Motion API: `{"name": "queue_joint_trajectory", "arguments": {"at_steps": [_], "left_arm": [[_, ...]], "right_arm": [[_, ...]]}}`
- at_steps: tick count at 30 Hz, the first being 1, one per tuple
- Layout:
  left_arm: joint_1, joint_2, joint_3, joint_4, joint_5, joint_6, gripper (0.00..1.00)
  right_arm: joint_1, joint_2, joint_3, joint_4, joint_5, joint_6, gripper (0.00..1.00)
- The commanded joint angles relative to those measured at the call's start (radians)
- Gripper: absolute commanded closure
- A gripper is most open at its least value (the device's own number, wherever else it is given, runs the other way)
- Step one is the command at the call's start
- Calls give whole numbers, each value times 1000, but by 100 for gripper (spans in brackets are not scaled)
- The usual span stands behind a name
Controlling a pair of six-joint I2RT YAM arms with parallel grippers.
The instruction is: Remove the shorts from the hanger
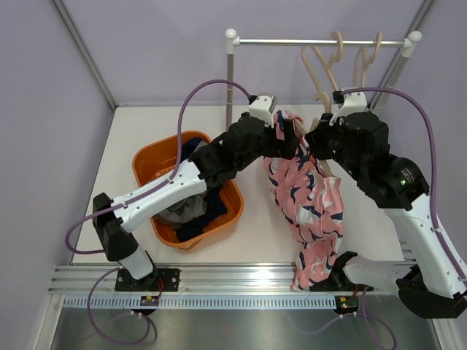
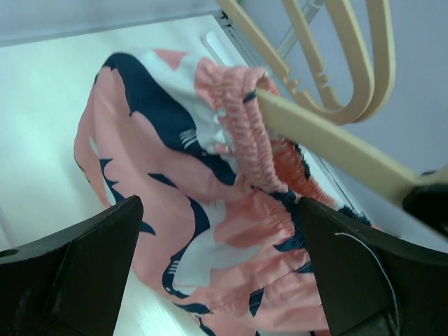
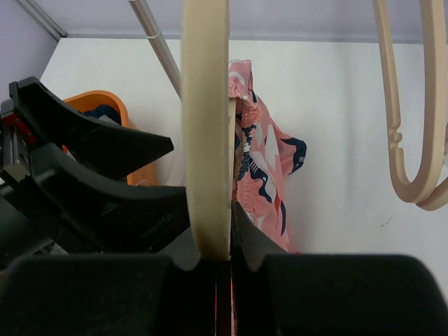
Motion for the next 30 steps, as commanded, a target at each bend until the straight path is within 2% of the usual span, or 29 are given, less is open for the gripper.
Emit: {"name": "queue_joint_trajectory", "arguments": {"at_steps": [1,8,12,19,23,27,28,30], "left_arm": [[0,9,68,104,-52,-15,3],[0,26,85,101,-92,-6,3],[2,72,147,44,-127,2,7],[3,113,159,26,-141,3,13],[5,126,168,22,-163,5,20],[11,127,170,21,-193,14,39],[14,127,176,16,-198,16,51],[28,135,185,9,-204,17,64]], "right_arm": [[1,-17,-8,15,-25,12,100],[3,-24,-18,16,-27,14,100],[3,-29,-8,10,-25,12,100],[1,-27,2,4,-39,11,100],[4,-27,0,4,-48,12,100],[4,-30,-2,1,-53,15,100],[6,-30,-2,1,-54,15,100],[6,-32,1,-5,-57,14,100]]}}
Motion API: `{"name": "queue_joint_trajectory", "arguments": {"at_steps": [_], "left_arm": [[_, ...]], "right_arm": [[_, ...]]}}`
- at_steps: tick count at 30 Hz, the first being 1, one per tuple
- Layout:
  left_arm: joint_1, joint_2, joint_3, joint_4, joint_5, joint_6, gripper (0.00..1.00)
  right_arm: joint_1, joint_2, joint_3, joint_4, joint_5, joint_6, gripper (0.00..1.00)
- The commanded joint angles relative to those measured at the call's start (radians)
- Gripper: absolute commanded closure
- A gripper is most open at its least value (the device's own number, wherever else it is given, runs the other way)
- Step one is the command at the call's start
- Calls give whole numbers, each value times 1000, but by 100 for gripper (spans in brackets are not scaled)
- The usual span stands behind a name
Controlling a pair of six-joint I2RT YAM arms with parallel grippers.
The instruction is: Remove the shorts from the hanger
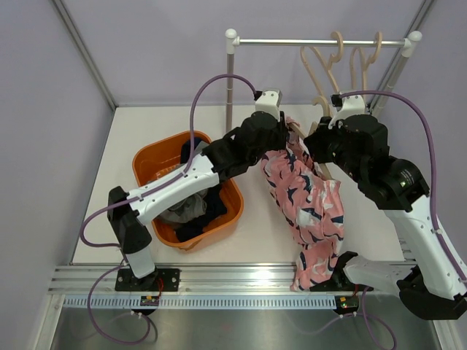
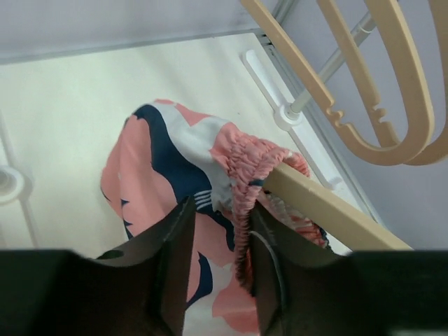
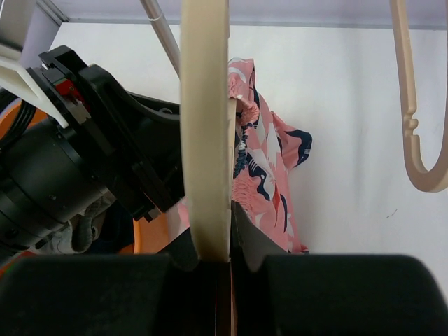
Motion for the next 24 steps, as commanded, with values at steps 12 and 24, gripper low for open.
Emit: {"name": "queue_joint_trajectory", "arguments": {"at_steps": [12,24], "left_arm": [[111,92,117,1,-47,12,100],[173,164,115,-11,11,16,100]], "right_arm": [[16,-44,37,-16,-98,11,100],[21,-84,41,-27,-90,9,100]]}}
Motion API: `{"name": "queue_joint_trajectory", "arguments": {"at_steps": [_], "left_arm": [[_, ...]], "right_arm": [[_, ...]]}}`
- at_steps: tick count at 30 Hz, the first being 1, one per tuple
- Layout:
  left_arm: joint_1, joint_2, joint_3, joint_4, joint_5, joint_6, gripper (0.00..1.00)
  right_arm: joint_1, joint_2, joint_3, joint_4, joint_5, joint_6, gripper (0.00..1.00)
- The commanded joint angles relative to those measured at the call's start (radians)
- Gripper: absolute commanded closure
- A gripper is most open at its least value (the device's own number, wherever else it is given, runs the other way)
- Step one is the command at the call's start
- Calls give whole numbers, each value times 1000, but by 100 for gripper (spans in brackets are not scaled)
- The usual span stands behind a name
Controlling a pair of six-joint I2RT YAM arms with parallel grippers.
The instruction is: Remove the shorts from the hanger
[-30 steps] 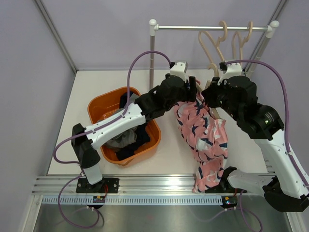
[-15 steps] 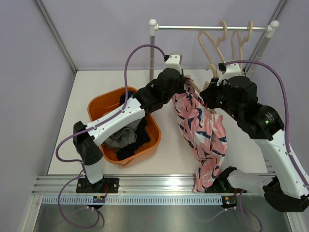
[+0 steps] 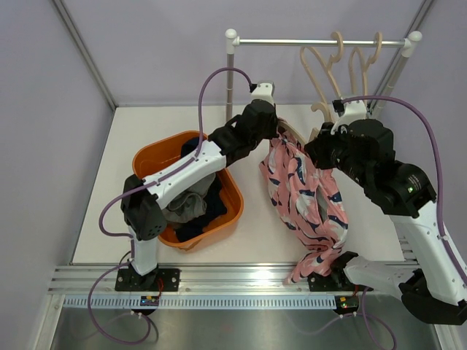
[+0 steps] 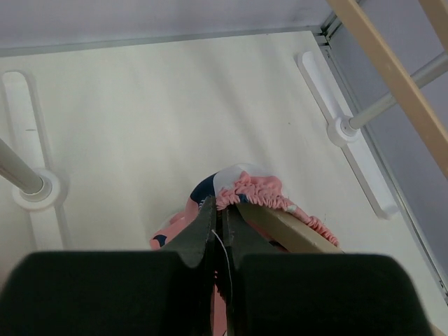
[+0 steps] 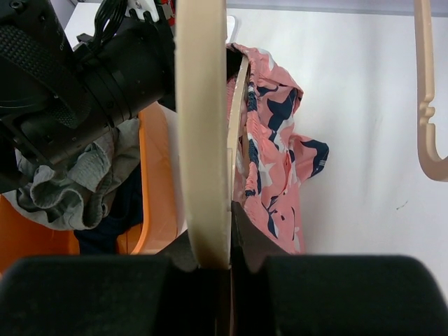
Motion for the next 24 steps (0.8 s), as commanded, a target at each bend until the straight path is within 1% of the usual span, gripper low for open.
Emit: {"name": "queue_joint_trajectory", "arguments": {"at_steps": [1,7,9,11,16,24], "left_arm": [[38,13,-3,27,-21,14,100],[45,-10,-88,69,-20,34,100],[67,11,-60,30,-3,22,100],[84,27,-63,33,18,11,100],[87,37,-79,53,31,8,100],[127,96,-5,13,42,28,100]], "right_arm": [[16,-55,41,25,-27,9,100],[16,-59,58,28,-27,12,100],[16,-65,61,25,-35,15,100],[16,-72,61,22,-38,18,100],[16,-79,68,13,-39,20,100],[16,-98,78,-10,-46,20,100]]}}
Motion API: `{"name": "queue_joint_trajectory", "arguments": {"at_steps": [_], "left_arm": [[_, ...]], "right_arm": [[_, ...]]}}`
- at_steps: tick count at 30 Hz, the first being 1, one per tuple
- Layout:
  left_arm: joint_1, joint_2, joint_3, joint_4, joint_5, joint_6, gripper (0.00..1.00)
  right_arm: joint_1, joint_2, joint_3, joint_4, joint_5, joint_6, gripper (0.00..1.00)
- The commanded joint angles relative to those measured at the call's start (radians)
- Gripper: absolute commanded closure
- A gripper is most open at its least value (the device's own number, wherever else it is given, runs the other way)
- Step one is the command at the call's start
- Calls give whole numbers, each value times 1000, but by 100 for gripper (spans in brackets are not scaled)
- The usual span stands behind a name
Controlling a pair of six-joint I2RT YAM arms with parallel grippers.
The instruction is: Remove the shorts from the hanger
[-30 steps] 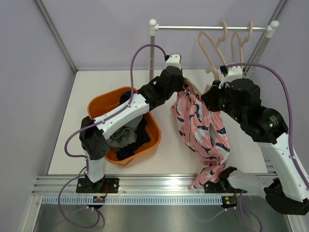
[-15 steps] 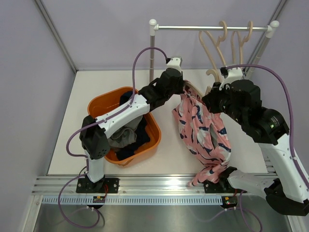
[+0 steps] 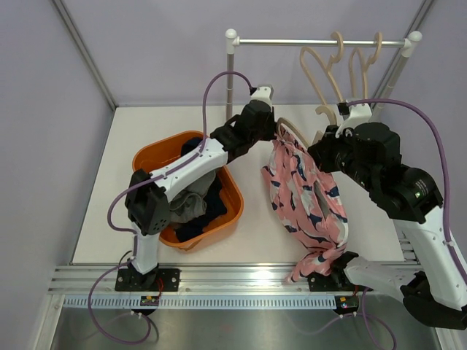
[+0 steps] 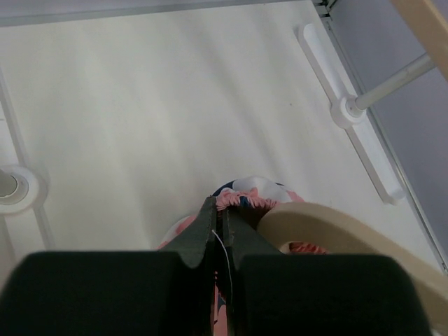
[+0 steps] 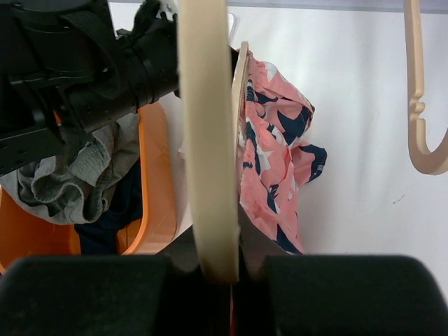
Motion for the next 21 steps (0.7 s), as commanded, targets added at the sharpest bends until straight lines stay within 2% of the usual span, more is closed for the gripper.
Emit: {"name": "queue_joint_trajectory", "arguments": {"at_steps": [1,6,9,11,15,21], "left_arm": [[83,54,52,-39,-90,40,100],[97,71,90,-60,-68,49,100],[93,26,18,-3,-25,40,100],[79,-49,-86,63,8,40,100],[33,-162,-175,65,37,58,100],[-99,-359,-295,55,81,133,100]], "right_arm": [[16,-71,72,20,-48,20,100],[16,-76,69,15,-41,20,100],[16,-71,61,30,-28,17,100],[16,-62,53,49,-19,14,100],[16,-27,33,96,-4,7,100],[16,68,42,185,58,-22,100]]}}
